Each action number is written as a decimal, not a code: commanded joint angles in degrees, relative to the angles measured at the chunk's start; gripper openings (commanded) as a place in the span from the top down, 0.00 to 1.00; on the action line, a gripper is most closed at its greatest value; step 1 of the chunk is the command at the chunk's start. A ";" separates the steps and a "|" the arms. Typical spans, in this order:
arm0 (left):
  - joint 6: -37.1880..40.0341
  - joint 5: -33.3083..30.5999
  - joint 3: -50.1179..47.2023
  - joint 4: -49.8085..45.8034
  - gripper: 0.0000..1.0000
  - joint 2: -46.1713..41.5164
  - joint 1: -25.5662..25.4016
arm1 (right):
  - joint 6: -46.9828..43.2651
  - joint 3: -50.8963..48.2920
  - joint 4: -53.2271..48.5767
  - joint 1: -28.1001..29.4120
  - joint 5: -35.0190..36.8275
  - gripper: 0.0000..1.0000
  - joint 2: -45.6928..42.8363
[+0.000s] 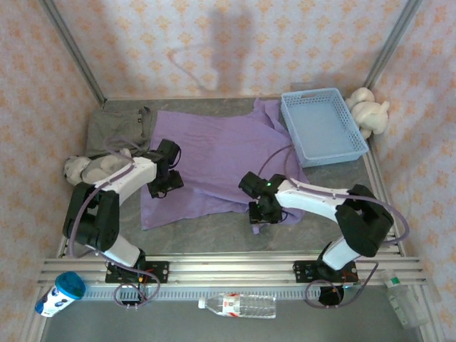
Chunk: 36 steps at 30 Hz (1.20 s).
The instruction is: Fold and stack the mixed laundry pile
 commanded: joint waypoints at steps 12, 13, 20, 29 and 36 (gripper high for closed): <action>1.29 -2.63 0.71 3.75 0.33 10.75 0.62 | 5.68 7.75 -25.32 0.56 12.52 1.00 -13.10; 1.58 -2.52 0.89 3.69 0.33 10.91 0.55 | 6.09 8.58 -26.41 0.55 11.88 1.00 -14.90; 2.31 -1.93 0.92 4.01 0.34 11.29 0.61 | 1.24 13.20 -14.17 0.51 -3.41 0.79 -11.73; 2.95 -1.07 -0.09 4.16 0.33 10.72 0.53 | 3.99 9.54 -15.34 -1.81 7.34 0.49 -5.14; 2.68 -0.52 -0.12 4.41 0.33 11.05 0.59 | 12.38 -4.19 -12.29 -5.51 8.27 0.70 -13.50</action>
